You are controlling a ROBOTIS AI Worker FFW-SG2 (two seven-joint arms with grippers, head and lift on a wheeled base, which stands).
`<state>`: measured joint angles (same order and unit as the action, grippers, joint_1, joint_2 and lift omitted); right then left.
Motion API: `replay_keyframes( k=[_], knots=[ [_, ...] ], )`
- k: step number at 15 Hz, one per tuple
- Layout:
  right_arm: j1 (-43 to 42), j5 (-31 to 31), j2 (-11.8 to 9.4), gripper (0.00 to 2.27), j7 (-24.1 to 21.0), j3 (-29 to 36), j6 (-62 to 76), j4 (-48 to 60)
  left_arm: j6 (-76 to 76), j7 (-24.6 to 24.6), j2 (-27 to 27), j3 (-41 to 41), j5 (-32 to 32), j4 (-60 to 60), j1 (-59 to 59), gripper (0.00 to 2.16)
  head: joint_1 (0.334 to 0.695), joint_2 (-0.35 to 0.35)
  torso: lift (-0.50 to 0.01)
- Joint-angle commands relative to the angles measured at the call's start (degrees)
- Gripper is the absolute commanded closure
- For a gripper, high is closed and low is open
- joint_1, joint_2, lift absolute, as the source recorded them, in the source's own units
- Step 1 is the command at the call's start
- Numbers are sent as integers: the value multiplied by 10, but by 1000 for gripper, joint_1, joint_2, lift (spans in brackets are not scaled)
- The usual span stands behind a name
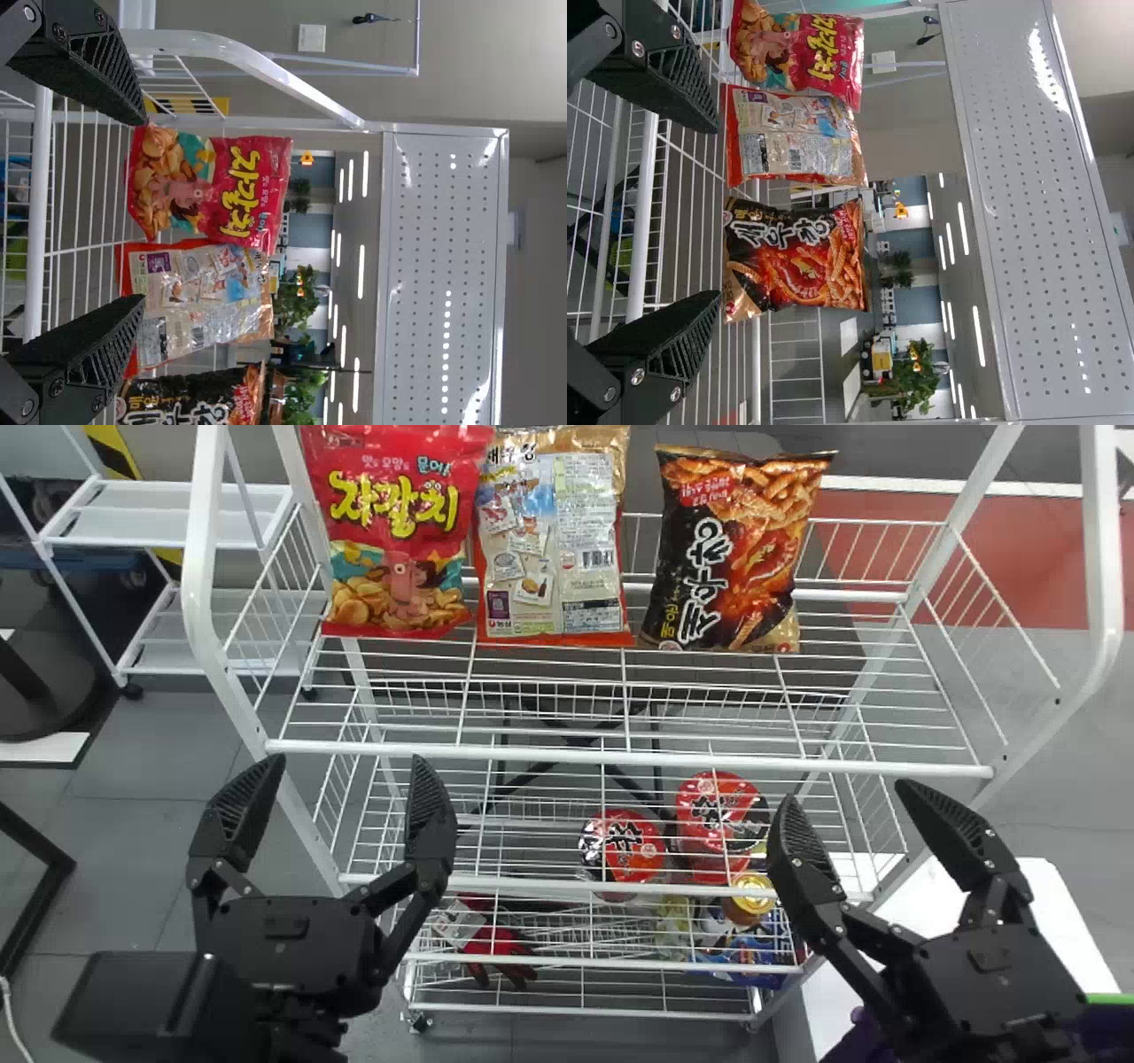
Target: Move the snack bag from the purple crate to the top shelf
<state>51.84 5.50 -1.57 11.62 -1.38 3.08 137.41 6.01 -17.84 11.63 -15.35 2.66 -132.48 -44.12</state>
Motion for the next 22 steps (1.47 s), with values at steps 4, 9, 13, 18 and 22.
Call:
replay_keyframes(
  k=[4, 9, 13, 18, 22],
  knots=[
    [-3, -2, 0, 181, 1, -2, -1, -2, 0, 0, 0, 1, 0, 0, 0, 110, 695, -20, -117],
    [-9, -2, -2, 181, 5, -1, -1, -13, -7, 0, 0, 1, -1, 0, 2, 107, 695, -19, -137],
    [-11, -2, -4, 181, 5, -1, -1, -21, -9, 0, -1, 1, -1, 0, 2, 107, 695, -16, -154],
    [-10, -2, -4, 181, 5, -1, 3, -18, -11, 0, -1, -3, 0, 1, 3, 107, 695, -18, -174],
    [-9, -7, -4, 181, 5, -3, 3, -18, -11, 0, -1, -3, 0, 2, 3, 107, 695, -20, -190]
  ],
)
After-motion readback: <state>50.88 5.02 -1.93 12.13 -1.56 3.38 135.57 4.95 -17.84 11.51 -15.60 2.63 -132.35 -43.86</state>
